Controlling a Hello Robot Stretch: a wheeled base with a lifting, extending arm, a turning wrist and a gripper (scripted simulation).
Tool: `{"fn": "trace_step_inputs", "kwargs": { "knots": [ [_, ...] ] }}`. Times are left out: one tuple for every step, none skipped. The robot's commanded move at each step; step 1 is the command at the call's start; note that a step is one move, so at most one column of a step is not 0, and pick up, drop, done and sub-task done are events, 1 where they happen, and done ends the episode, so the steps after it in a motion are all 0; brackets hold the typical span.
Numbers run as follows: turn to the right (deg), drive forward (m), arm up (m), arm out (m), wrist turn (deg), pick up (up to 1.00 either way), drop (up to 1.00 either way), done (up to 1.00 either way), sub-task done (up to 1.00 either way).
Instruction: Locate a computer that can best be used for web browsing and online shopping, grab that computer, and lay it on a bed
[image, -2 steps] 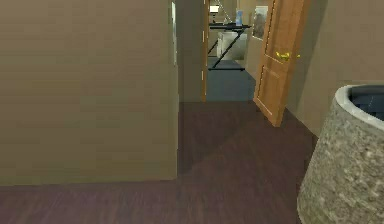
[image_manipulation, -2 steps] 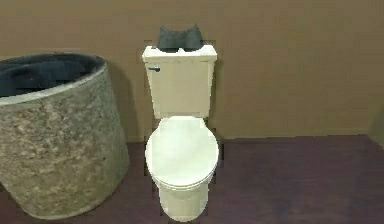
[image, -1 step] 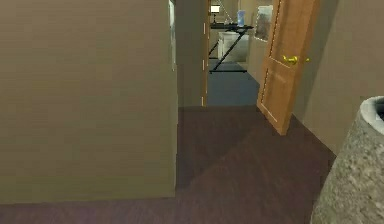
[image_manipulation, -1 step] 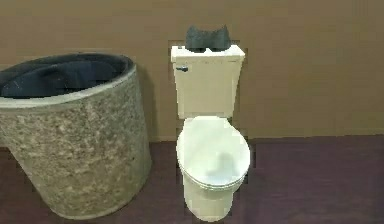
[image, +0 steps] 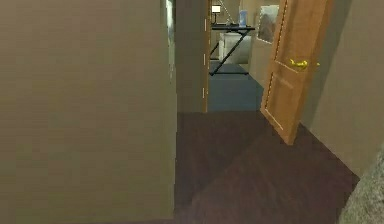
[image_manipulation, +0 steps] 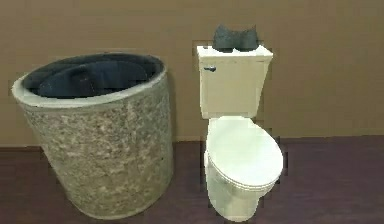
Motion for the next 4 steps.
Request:
{"fn": "trace_step_inputs", "kwargs": {
  "knots": [
    [9.0,0.00,0.00,0.00,0.0,0.00,0.00,0.00,0.00],
    [0.0,1.00,0.00,0.00,0.0,0.00,0.00,0.00,0.00],
    [3.0,0.00,0.00,0.00,0.0,0.00,0.00,0.00,0.00],
    [0.0,1.00,0.00,0.00,0.0,0.00,0.00,0.00,0.00]
  ]
}}
